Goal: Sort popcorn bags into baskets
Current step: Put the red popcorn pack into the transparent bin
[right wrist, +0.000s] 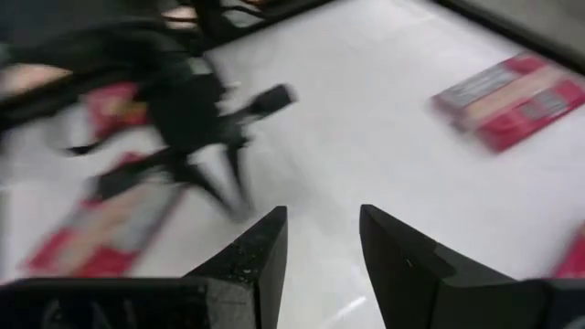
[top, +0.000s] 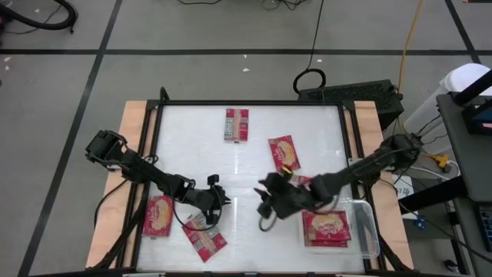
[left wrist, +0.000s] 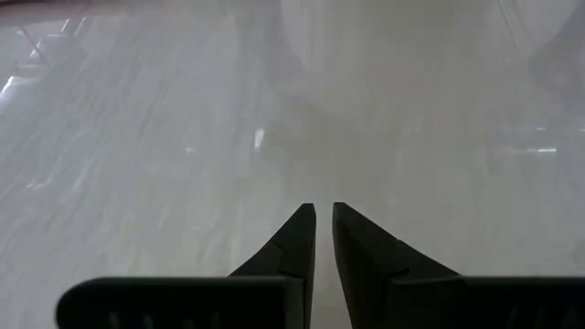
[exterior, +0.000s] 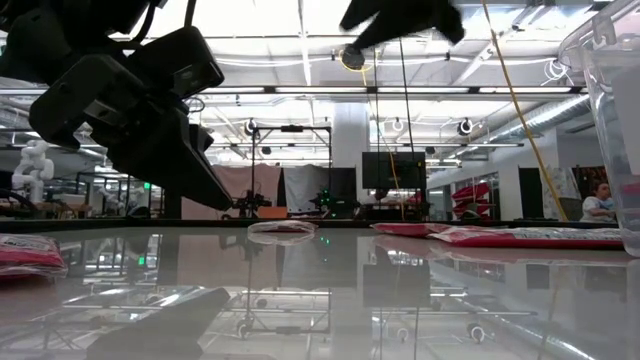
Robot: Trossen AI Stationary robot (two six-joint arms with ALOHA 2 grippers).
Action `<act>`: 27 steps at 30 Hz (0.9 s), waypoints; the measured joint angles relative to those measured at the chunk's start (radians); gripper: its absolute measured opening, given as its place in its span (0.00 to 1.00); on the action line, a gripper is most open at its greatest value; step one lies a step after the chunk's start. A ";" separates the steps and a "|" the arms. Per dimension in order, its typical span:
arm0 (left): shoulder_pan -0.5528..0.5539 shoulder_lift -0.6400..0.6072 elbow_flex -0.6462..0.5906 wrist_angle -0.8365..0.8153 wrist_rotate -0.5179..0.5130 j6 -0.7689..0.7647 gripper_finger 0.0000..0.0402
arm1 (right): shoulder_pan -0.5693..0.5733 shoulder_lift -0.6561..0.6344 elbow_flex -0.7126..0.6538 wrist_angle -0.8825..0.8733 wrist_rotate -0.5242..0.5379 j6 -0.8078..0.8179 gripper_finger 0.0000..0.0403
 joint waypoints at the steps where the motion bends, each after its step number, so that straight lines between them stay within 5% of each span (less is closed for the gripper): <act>1: 0.001 0.000 0.000 0.000 -0.002 0.003 0.12 | -0.019 0.013 0.000 0.002 0.005 -0.023 0.33; 13: 0.058 0.000 0.000 -0.001 -0.258 0.049 0.12 | -0.211 0.208 0.000 0.116 0.077 -0.273 0.33; 19: 0.164 0.000 0.000 -0.014 -0.272 0.096 0.12 | -0.305 0.296 0.000 0.224 0.080 -0.435 0.33; 27: 0.238 -0.008 0.000 -0.214 -0.272 0.045 0.12 | -0.443 0.367 0.000 0.416 -0.100 -0.678 0.33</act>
